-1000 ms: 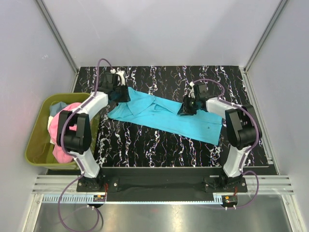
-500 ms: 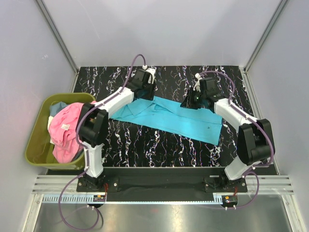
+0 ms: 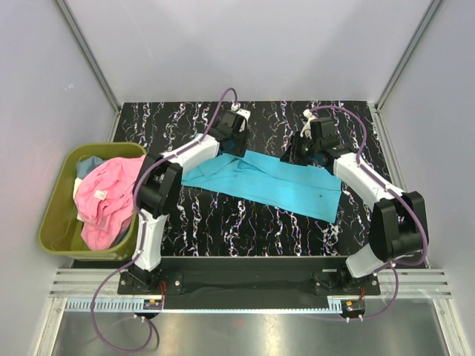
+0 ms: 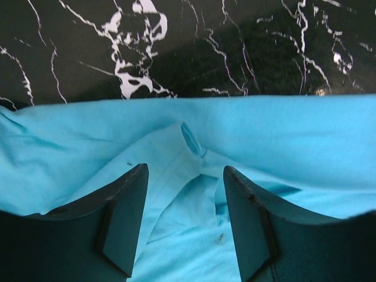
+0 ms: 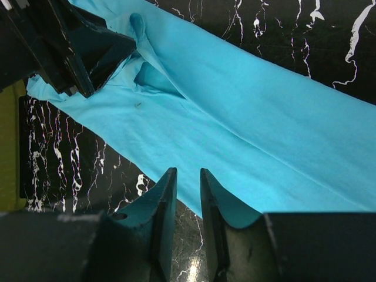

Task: Fold and stack the t-shirts
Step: Fold the tshirt

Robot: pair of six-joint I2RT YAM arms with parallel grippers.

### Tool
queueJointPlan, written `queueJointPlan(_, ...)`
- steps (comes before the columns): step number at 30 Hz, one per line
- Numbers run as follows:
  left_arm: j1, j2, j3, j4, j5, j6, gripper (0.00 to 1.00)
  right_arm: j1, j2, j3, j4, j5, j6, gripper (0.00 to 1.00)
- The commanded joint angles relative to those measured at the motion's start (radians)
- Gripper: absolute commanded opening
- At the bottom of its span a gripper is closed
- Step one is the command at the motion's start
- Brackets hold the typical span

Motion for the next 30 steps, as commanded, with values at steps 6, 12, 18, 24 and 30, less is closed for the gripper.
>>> queueJointPlan(6,-0.004,0.053,0.095,0.025,-0.051,0.019,0.53,0.01,-0.026,0.013,-0.01,0.035,-0.025,0.29)
queueJointPlan(12,-0.004,0.076,0.116,0.003,-0.04,0.032,0.38,0.009,-0.026,0.038,-0.022,0.045,-0.032,0.29)
queueJointPlan(18,-0.004,0.041,0.116,-0.036,-0.069,0.042,0.12,0.01,-0.017,0.05,-0.025,0.048,-0.034,0.29)
queueJointPlan(24,-0.004,-0.002,0.168,-0.148,-0.066,0.119,0.0,0.01,-0.024,0.052,-0.028,0.045,-0.026,0.29)
queueJointPlan(30,-0.004,-0.042,0.141,-0.262,0.006,0.23,0.0,0.009,-0.035,0.044,-0.042,0.052,-0.02,0.29)
